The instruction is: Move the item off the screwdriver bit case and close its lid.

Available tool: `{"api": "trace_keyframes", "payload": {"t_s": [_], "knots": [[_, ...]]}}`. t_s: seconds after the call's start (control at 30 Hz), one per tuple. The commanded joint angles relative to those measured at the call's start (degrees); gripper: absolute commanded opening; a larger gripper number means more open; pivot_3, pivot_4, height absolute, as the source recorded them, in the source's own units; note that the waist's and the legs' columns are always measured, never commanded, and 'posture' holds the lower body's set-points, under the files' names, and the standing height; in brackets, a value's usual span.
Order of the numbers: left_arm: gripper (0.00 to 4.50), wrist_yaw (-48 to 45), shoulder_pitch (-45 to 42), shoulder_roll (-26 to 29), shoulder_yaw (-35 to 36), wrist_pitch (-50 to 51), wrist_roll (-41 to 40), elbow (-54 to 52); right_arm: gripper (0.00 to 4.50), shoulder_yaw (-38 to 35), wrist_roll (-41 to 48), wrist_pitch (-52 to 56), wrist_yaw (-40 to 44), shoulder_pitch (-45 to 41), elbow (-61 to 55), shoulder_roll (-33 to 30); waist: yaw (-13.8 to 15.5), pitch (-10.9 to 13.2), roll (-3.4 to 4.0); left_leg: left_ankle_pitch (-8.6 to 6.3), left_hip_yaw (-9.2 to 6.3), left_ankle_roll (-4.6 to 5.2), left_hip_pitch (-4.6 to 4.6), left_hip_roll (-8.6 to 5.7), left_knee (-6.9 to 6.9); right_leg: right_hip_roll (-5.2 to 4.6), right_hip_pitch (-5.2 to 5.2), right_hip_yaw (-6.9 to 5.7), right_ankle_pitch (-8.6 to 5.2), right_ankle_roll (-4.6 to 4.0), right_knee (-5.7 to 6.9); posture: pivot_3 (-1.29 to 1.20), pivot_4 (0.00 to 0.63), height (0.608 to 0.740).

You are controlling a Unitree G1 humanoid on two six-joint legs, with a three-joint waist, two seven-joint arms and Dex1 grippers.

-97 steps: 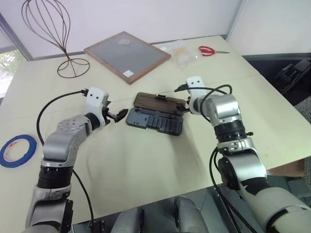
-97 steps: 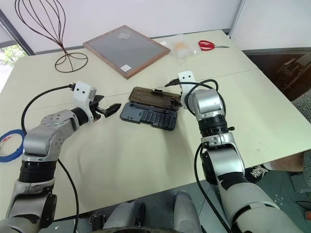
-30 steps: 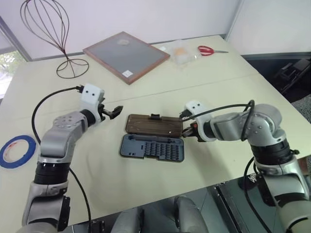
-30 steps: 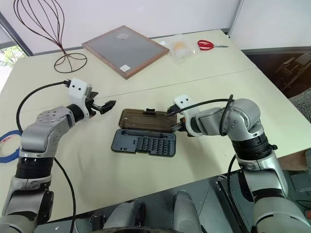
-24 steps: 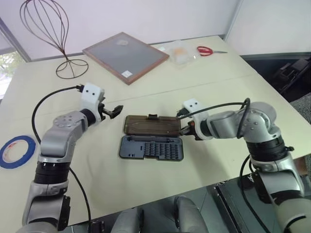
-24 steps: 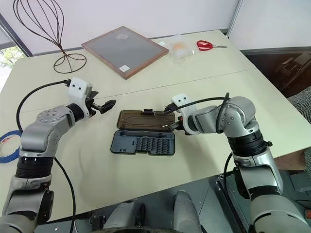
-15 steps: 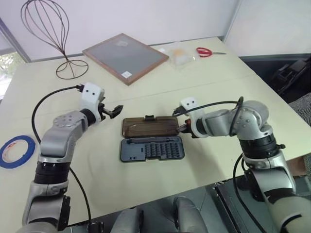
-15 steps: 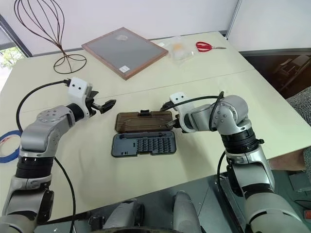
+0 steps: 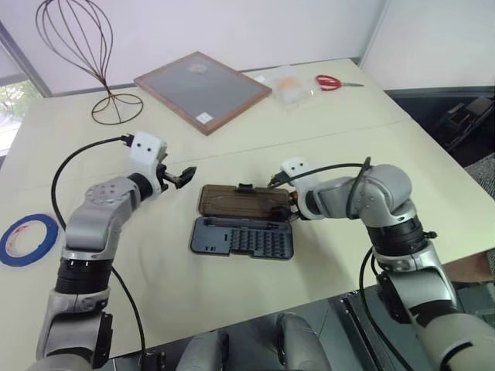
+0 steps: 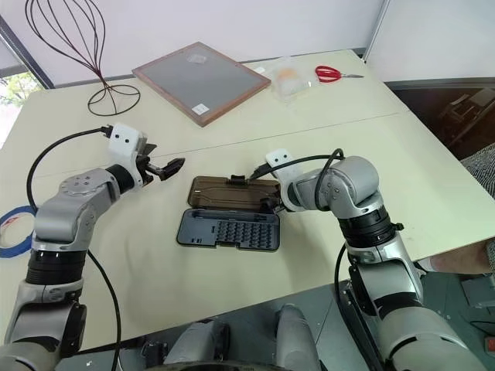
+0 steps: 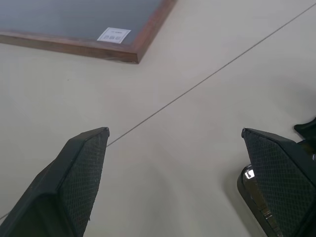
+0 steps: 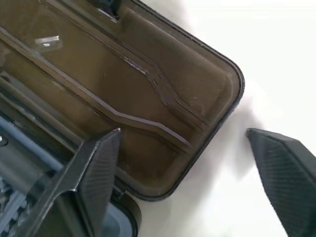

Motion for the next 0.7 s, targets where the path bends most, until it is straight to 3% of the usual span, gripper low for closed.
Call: {"api": "trace_keyframes", "payload": {"t_s": [0.03, 0.1, 0.27, 0.3, 0.7], "knots": [[4.5, -0.11, -0.63, 0.17, 0.17, -1.45, 0.49, -1.07, 3.79, -1.08, -2.64, 0.36, 1.85, -0.25, -0.16, 0.38, 0.0, 0.0, 0.0, 0.0, 0.0, 0.0, 0.0, 0.0, 0.0, 0.0, 0.0, 0.0, 0.0, 0.0, 0.0, 0.0, 0.15, 0.74], [4.5, -0.16, -0.69, 0.16, 0.23, -1.5, 0.57, -0.99, 2.96, -0.93, -3.66, 0.36, 2.79, 0.05, -0.37, 0.56, -0.04, 0.0, 0.0, 0.0, 0.0, 0.0, 0.0, -0.01, 0.0, 0.0, 0.0, 0.0, 0.0, 0.0, 0.0, 0.0, 0.15, 0.74], [4.5, -0.3, -0.68, 0.15, 0.48, -1.54, 0.8, -0.98, 0.26, -0.16, -5.39, 0.36, 5.05, 0.86, -1.23, 0.66, -0.07, -0.01, -0.01, 0.0, 0.01, 0.0, 0.02, -0.01, 0.01, 0.0, 0.01, 0.0, 0.0, 0.0, 0.0, 0.0, 0.15, 0.74], [4.5, -0.31, -0.67, 0.18, 0.49, -1.55, 0.85, -1.01, 0.05, -0.02, -5.68, 0.36, 5.41, 0.97, -1.34, 0.67, -0.06, -0.01, 0.0, 0.0, 0.01, 0.0, 0.02, -0.01, 0.01, 0.0, 0.01, 0.0, 0.0, 0.0, 0.0, 0.0, 0.15, 0.74], [4.5, -0.18, -0.68, 0.29, 0.6, -1.71, 0.97, -1.14, 0.05, 1.89, -5.99, 0.37, 8.9, 1.63, -3.02, -0.99, 0.09, -0.01, -0.02, 0.0, -0.03, 0.0, 0.01, -0.06, 0.02, -0.06, 0.04, -0.02, 0.0, 0.0, 0.0, 0.0, 0.15, 0.74]]}}
